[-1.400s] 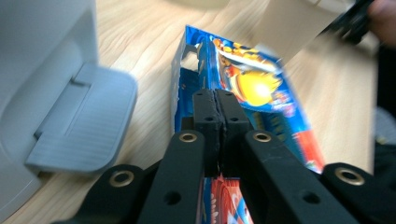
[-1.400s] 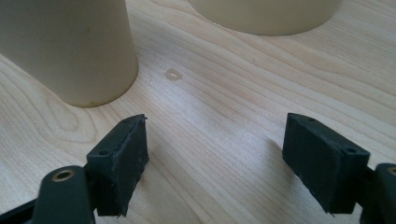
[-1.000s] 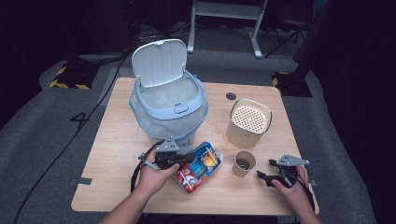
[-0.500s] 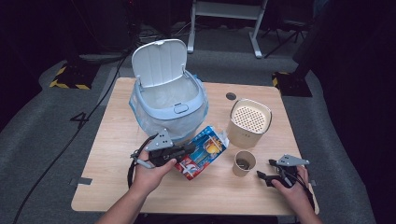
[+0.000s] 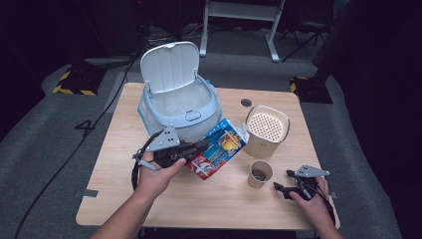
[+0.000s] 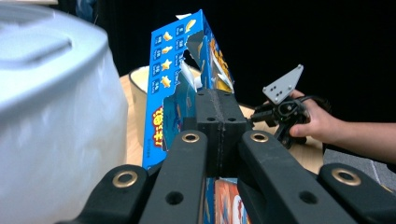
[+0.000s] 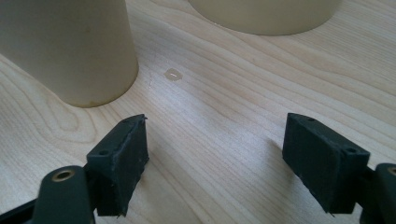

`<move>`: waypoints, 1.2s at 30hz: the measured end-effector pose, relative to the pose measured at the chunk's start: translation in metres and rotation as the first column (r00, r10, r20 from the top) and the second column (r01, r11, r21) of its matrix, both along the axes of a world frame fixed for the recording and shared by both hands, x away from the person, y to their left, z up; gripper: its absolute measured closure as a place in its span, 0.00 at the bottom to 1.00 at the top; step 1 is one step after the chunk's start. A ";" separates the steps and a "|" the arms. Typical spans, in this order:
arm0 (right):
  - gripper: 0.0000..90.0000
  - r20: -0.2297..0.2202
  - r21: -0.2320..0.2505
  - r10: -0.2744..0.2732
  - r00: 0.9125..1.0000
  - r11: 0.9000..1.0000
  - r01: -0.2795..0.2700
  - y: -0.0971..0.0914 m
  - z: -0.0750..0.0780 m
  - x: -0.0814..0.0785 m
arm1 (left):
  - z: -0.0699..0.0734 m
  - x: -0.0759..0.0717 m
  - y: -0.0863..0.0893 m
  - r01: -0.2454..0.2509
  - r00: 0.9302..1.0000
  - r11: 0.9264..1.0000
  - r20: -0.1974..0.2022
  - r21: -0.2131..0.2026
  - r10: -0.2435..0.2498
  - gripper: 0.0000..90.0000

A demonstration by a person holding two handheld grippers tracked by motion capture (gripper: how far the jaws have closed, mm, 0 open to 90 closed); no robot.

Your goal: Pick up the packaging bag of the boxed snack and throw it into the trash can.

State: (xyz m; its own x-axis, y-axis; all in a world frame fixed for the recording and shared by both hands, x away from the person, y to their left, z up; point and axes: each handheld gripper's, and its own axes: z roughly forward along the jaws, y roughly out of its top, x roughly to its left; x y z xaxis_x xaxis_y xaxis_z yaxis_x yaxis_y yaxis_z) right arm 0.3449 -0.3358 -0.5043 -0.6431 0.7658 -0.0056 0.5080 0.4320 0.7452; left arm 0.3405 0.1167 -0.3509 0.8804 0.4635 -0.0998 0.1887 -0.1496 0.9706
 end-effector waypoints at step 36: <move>0.25 0.000 0.000 0.000 1.000 1.000 0.000 0.000 0.000 0.000 | 0.124 0.022 0.009 -0.065 0.974 0.994 0.211 -0.085 0.082 1.00</move>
State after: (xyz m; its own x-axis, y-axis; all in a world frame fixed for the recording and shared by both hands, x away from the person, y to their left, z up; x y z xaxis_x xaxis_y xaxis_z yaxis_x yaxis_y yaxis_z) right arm 0.3449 -0.3358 -0.5043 -0.6432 0.7657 -0.0055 0.5078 0.4320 0.7453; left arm 0.3628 0.1257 -0.2272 0.8491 0.5259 0.0488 -0.0163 -0.0663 0.9977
